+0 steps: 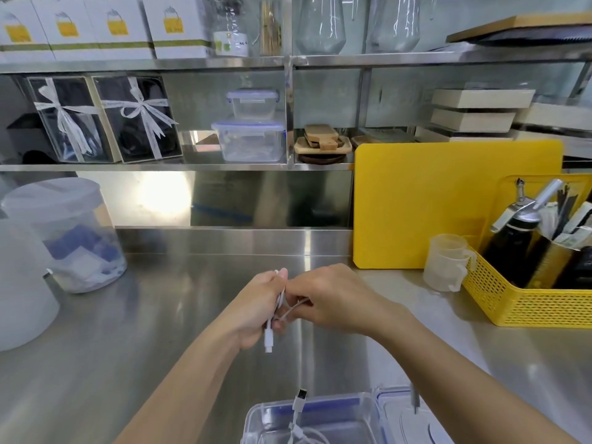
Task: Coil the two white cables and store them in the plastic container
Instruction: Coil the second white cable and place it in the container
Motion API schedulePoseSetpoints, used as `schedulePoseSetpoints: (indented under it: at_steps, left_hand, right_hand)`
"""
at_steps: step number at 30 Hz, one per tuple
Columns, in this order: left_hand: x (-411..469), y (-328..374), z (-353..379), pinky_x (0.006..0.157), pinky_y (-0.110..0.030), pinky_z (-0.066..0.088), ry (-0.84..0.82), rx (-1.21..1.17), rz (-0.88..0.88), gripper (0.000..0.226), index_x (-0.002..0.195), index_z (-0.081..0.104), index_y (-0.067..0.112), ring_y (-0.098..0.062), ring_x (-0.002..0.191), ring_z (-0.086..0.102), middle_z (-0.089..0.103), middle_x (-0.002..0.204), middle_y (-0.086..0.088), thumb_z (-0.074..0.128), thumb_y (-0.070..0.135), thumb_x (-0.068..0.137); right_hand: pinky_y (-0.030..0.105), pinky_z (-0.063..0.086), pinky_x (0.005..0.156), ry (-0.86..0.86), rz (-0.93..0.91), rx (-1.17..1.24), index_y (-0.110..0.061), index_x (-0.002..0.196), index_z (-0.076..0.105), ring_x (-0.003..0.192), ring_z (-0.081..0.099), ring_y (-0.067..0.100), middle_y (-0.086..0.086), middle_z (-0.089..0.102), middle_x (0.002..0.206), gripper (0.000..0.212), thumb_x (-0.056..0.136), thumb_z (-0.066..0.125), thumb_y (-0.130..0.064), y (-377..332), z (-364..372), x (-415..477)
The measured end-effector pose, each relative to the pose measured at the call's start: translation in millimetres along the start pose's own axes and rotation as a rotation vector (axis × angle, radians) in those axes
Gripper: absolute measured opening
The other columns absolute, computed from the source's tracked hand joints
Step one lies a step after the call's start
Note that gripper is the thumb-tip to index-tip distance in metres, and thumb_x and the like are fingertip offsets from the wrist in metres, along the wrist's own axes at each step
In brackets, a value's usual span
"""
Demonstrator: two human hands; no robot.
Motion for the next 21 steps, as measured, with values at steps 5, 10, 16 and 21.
schedulePoseSetpoints:
  at_steps: [5, 10, 16, 21]
  left_hand:
    - [-3.0, -5.4, 1.8, 0.034, -0.017, 0.017, -0.132, -0.067, -0.069, 0.035, 0.066, 0.051, 0.011, -0.01, 0.043, 0.03, 0.041, 0.047, 0.0, 0.034, 0.015, 0.096]
    - [-5.8, -11.0, -0.5, 0.037, -0.016, 0.008, -0.175, 0.069, -0.122, 0.04, 0.055, 0.041, 0.019, -0.007, 0.037, 0.016, 0.026, 0.043, 0.004, 0.03, 0.015, 0.093]
    - [-11.0, -12.1, -11.2, 0.036, -0.015, 0.009, -0.345, -0.173, -0.115, 0.041, 0.062, 0.048, 0.012, -0.005, 0.031, 0.015, 0.022, 0.037, 0.007, 0.042, 0.044, 0.086]
    - [-11.1, -15.9, -14.6, 0.035, -0.014, 0.01, -0.388, -0.173, -0.106, 0.043, 0.052, 0.04, 0.017, -0.004, 0.029, 0.014, 0.021, 0.033, 0.01, 0.053, 0.043, 0.084]
  right_hand:
    - [0.042, 0.05, 0.063, -0.057, 0.043, 0.084, -0.015, 0.081, 0.07, 0.074, 0.061, 0.022, 0.004, 0.07, 0.078, 0.009, 0.081, 0.065, -0.023, 2.2, -2.9, 4.1]
    - [0.036, 0.049, 0.065, -0.046, 0.13, 0.193, -0.014, 0.082, 0.07, 0.07, 0.053, 0.007, 0.0, 0.069, 0.078, 0.013, 0.08, 0.067, -0.027, 16.1, -2.6, 4.9]
    - [0.024, 0.043, 0.063, -0.02, 0.183, 0.269, -0.012, 0.085, 0.07, 0.065, 0.048, 0.0, -0.01, 0.062, 0.073, 0.013, 0.085, 0.062, -0.022, 30.2, 2.7, -3.5]
    - [0.029, 0.046, 0.067, -0.025, 0.162, 0.246, -0.013, 0.096, 0.071, 0.077, 0.058, 0.014, 0.004, 0.07, 0.085, 0.018, 0.087, 0.058, -0.022, 27.7, 8.9, -8.4]
Point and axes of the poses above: each hand's wrist, its own x-axis towards the middle knuckle, its own z-axis out of the palm, y = z × x, the point moved 4 cm from there along x, towards the middle knuckle
